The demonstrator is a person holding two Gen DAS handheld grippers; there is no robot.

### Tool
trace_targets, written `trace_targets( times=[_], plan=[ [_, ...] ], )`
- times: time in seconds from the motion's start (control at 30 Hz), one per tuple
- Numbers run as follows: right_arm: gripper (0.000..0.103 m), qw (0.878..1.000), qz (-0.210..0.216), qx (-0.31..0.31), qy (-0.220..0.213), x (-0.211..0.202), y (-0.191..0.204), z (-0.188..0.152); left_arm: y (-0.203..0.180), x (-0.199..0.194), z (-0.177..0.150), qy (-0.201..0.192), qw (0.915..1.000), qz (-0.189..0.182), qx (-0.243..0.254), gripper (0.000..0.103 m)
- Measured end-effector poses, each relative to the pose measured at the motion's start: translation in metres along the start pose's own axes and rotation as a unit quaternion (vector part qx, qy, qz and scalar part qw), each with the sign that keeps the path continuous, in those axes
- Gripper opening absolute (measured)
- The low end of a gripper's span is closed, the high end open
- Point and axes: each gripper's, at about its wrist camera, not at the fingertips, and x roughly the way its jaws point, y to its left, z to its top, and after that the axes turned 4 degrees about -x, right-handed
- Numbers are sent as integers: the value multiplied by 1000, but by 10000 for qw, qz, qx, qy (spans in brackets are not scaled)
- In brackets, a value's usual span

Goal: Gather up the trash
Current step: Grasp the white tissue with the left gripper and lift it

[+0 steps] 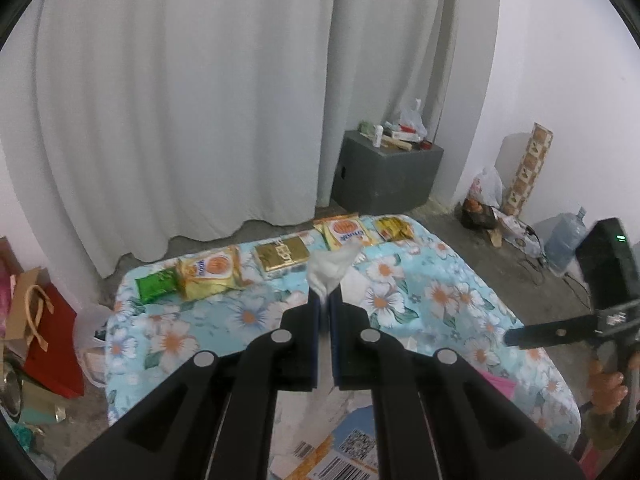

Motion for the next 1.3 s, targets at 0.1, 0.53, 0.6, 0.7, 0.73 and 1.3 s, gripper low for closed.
trace_targets(
  times=[0.1, 0.53, 0.6, 0.7, 0.73, 1.3],
  plan=[
    [62, 9991, 160, 253, 293, 26, -5, 13, 2, -6, -3, -42, 10000, 50, -1, 4],
    [48, 9911, 16, 817, 1048, 103, -18, 43, 10, -21, -8, -152, 9998, 80, -138, 4],
    [39, 9900, 28, 856, 1120, 112, -19, 45, 10, -22, -8, -153, 9998, 78, -141, 4],
    [23, 9893, 82, 876, 1160, 119, -20, 46, 10, -21, -8, -156, 9997, 72, -146, 4],
    [18, 9896, 92, 861, 1152, 119, -19, 46, 10, -22, -8, -162, 9997, 76, -151, 4],
    [7, 9979, 85, 145, 623, 103, 19, 52, 6, -30, -8, -303, 9994, 180, -65, 4]
  ],
)
